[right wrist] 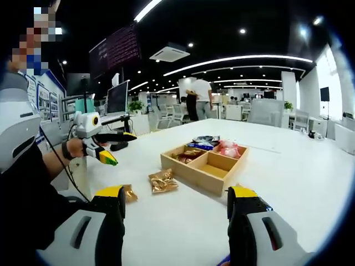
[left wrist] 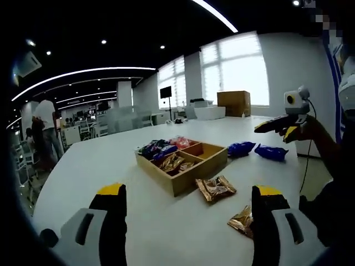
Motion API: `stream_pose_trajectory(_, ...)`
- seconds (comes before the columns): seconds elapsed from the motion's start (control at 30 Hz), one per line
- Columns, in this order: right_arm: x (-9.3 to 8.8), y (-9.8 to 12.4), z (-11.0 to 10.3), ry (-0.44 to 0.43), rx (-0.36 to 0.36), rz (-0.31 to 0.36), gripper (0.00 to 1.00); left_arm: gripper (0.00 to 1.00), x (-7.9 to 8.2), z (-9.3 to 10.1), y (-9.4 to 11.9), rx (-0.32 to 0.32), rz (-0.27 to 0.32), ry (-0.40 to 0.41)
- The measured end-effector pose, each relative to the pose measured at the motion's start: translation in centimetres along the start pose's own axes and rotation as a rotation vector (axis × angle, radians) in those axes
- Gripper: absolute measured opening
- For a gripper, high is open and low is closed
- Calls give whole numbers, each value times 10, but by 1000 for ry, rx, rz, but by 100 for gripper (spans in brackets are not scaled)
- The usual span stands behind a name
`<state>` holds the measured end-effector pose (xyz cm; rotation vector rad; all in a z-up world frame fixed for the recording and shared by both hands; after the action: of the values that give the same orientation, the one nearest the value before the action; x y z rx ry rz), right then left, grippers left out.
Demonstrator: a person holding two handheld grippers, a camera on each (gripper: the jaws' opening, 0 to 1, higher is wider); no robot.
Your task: Pick up the scattered marshmallows, QQ candies, Oreo cookies, and mixed nuts on the table and sort them into separate containers
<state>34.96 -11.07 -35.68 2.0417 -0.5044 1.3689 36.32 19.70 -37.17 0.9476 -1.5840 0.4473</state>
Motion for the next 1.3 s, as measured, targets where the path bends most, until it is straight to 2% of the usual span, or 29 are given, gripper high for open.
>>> stream_pose_trajectory(0.4,-1,-1,0,-1,-1,-5,71,97,-9,-1,13,24,-49,15)
stream_pose_trajectory(0.53,1,1,-1,3,0,2,71,97,-7,2,14,2,-33,52)
stream_pose_trajectory(0.77,1,0,0,6,-1,-2,71,97,-1,1,18,8,-30,32)
stream_pose_trajectory(1.1,-2,-2,3,7,-1,-16,71,97,-2,4,19,-4,-57,39)
stream_pose_trajectory(1.3,-2,-3,5,2,0,-18,71,97,-3,12,17,-37,-66,39)
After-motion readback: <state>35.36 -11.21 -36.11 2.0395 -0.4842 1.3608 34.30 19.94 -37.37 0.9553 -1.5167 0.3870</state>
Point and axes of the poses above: the point that each gripper's makers call its tool centre point, and the gripper's own axes: y roughly backward along the fingers, z roughly to its right, x roughly out of its top, the point moved 6 cm from there along y, roughly backward along the fingers, and after that the axes turned 12 degrees about -y, right-handed, at the moved point
